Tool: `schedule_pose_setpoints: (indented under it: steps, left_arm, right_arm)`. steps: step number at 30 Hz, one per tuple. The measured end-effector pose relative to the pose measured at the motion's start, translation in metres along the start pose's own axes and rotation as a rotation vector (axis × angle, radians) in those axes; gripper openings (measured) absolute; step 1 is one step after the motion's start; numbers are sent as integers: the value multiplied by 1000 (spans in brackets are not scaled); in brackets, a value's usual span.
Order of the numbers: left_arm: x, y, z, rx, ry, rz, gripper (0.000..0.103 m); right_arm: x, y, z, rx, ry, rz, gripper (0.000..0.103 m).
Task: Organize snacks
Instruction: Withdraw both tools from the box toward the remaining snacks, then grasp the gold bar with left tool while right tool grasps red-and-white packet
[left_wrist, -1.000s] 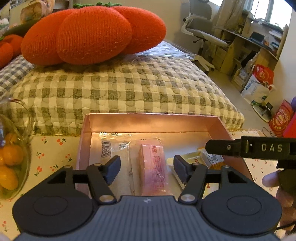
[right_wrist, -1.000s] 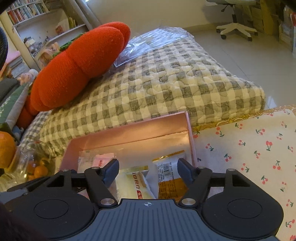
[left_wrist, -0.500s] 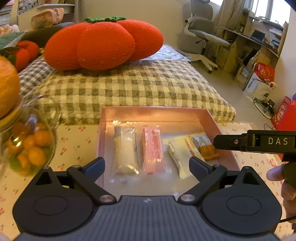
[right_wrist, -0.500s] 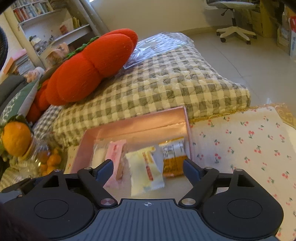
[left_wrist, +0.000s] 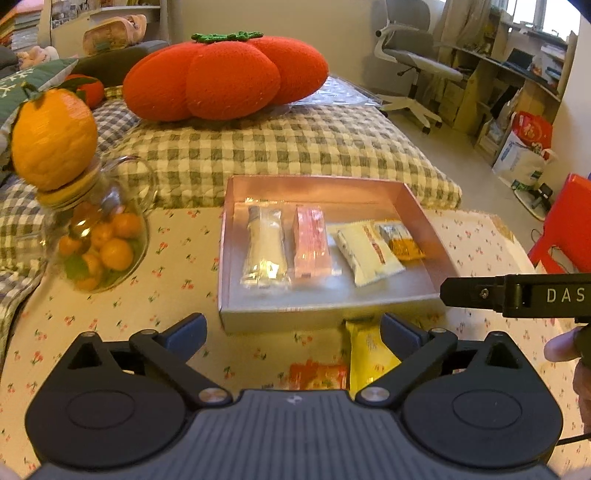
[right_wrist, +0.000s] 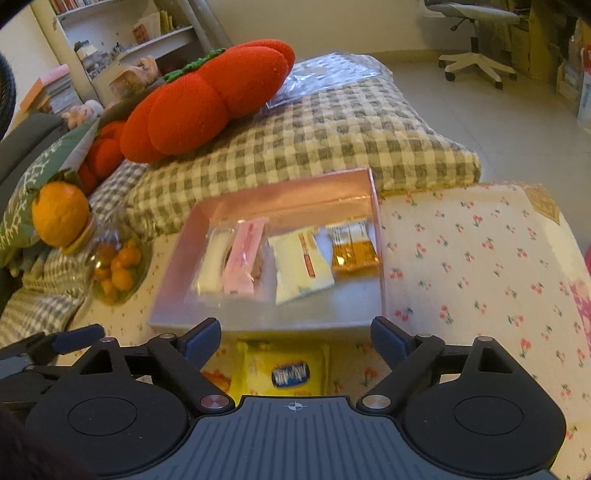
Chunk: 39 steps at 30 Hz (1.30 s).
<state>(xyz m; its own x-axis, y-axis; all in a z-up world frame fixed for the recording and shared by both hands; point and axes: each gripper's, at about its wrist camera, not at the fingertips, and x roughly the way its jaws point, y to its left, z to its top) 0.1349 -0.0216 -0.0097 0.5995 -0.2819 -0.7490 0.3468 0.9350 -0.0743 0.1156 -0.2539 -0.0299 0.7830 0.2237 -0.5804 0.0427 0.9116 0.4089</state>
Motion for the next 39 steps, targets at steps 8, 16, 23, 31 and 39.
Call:
schedule_pose_setpoints:
  steps: [8,16,23,31,39]
  left_arm:
    - [-14,-3,-20,-28,30,2,100]
    - [-25,-4,-43,-1,31,27,100]
    - [-30,3,-61,14,38,48,100]
    - [-32,17,-75,38,39,76,100]
    - [-28,37,-84,23,71,62,100]
  right_arm:
    - [-16,1,-24,10,40,-12,90]
    - [-23,6,-53,-25,82,-44,90]
    - [-22,2,-72,-78,104,-74,90]
    - [-21,4,-88,-135,114,-71,90]
    - [-17,7,-92,-109,138,-33,90]
